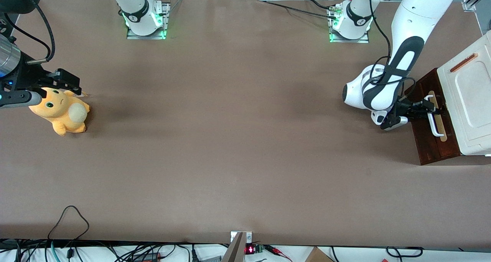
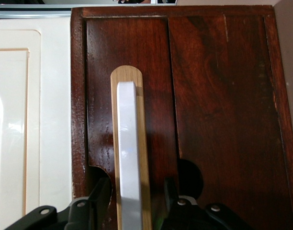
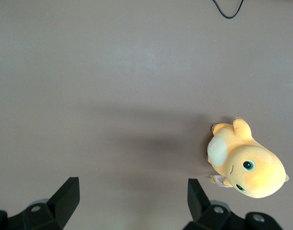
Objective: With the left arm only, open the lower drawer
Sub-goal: 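Close the left gripper around the white bar handle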
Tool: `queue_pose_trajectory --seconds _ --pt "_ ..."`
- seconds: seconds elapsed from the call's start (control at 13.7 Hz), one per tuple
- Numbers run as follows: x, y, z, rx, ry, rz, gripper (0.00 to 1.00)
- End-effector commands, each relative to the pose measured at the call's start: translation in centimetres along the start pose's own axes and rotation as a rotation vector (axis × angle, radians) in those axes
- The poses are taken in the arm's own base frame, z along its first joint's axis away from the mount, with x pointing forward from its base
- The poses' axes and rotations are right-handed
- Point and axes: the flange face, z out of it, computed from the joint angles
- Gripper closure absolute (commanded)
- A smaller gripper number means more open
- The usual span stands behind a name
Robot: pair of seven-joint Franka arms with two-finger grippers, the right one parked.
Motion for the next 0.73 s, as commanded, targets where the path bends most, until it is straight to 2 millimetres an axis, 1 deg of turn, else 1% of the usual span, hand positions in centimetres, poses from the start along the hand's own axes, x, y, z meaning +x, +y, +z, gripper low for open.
queue_pose_trajectory --seconds 0.0,0.15,0.29,0.37,0.44,0.66 --pt "0.42 -0.15 -0.05 0.016 0.023 -0.028 0.54" --pt "0.36 -0.10 0.00 0.015 0.023 -0.027 0.58" --pt "0.30 -0.11 0.22 0.015 0.019 -0.027 0.63" --pt "0.28 -0.12 0.29 0.015 0.017 -0.027 0.67" --pt "0.29 -0.12 0.29 0.015 0.019 -0.027 0.69" --pt "0.23 -0.06 0.44 0.016 0.016 -0.025 0.69"
